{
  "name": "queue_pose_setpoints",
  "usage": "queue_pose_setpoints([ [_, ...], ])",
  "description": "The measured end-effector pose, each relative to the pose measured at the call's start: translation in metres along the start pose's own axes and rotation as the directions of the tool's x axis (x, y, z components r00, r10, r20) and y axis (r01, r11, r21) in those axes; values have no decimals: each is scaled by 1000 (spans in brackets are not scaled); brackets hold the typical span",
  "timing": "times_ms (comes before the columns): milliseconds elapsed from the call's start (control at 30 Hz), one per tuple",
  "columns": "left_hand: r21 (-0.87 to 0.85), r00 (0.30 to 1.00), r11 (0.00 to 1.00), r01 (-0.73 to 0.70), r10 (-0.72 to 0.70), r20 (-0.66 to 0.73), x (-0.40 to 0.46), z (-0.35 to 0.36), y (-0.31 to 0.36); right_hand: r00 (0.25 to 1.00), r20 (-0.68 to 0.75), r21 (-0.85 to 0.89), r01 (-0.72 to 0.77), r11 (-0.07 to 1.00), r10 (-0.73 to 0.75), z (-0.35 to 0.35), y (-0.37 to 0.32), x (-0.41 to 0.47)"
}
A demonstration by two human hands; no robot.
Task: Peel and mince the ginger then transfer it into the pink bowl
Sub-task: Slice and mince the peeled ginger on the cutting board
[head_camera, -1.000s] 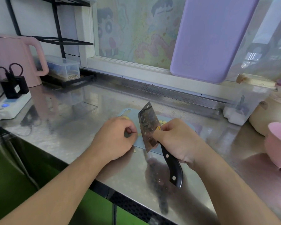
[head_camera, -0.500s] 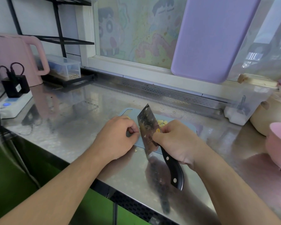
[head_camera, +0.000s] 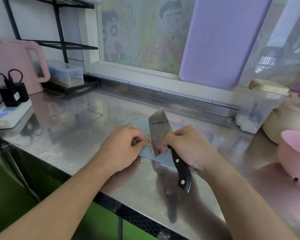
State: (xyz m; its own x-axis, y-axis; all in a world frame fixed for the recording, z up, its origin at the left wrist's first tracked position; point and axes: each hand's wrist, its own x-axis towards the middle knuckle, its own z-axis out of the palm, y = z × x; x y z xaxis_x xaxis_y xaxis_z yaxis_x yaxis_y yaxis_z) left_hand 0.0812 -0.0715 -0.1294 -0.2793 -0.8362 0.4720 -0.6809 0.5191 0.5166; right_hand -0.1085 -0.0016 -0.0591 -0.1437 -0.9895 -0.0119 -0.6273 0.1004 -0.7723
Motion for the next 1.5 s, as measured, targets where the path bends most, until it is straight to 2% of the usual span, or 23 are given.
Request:
queue_pose_setpoints([
  [133, -21, 996, 998, 53, -54, -74, -2, -4, 4, 1000, -10, 123, -23, 992, 24, -9, 0, -1],
  [300, 87, 994, 991, -98, 103, -49, -7, -1, 10, 1000, 27, 137, -13, 990, 10, -9, 2, -1],
  [467, -116, 992, 985, -126, 121, -44, -6, -1, 9, 999, 33, 132, -1, 991, -4, -11, 0, -3],
  [600, -76, 987, 987, -144, 138, -85, -8, -5, 13, 999, 33, 83, 27, 996, -30, -12, 2, -2],
  [767, 23, 991, 992, -121, 120, 67, -5, -7, 14, 991, 90, 8, 100, 995, -101, -11, -3, -6],
  [833, 20, 993, 996, -82, 80, 83, -5, -7, 15, 991, 89, -11, 106, 994, -105, -12, -4, -8],
  [967, 14, 999, 999, -43, 43, 3, -7, -8, 15, 994, 53, 16, 95, 995, -96, -15, -5, -8],
  [1100, 17, 989, 995, -98, 99, -108, -7, -7, 11, 996, 44, 43, 80, 996, -82, -17, -4, -7],
  [1167, -53, 985, 996, -78, 69, -157, -8, -10, 12, 997, 40, 69, 64, 996, -67, -16, -3, -7],
  [1233, -192, 995, 981, -6, -13, -100, -11, -15, 16, 998, 37, 113, 40, 993, -44, -16, -2, -6],
  [1300, -301, 998, 953, 49, -32, 61, -13, -20, 21, 1000, 23, 157, 17, 988, -21, -17, 0, -5],
  [1400, -291, 968, 955, 61, 14, 250, -17, -25, 27, 1000, 4, 185, 8, 983, -9, -18, 1, -3],
  [1500, -248, 944, 968, 41, 44, 327, -18, -26, 29, 1000, 7, 212, 4, 977, -6, -19, 3, -1],
])
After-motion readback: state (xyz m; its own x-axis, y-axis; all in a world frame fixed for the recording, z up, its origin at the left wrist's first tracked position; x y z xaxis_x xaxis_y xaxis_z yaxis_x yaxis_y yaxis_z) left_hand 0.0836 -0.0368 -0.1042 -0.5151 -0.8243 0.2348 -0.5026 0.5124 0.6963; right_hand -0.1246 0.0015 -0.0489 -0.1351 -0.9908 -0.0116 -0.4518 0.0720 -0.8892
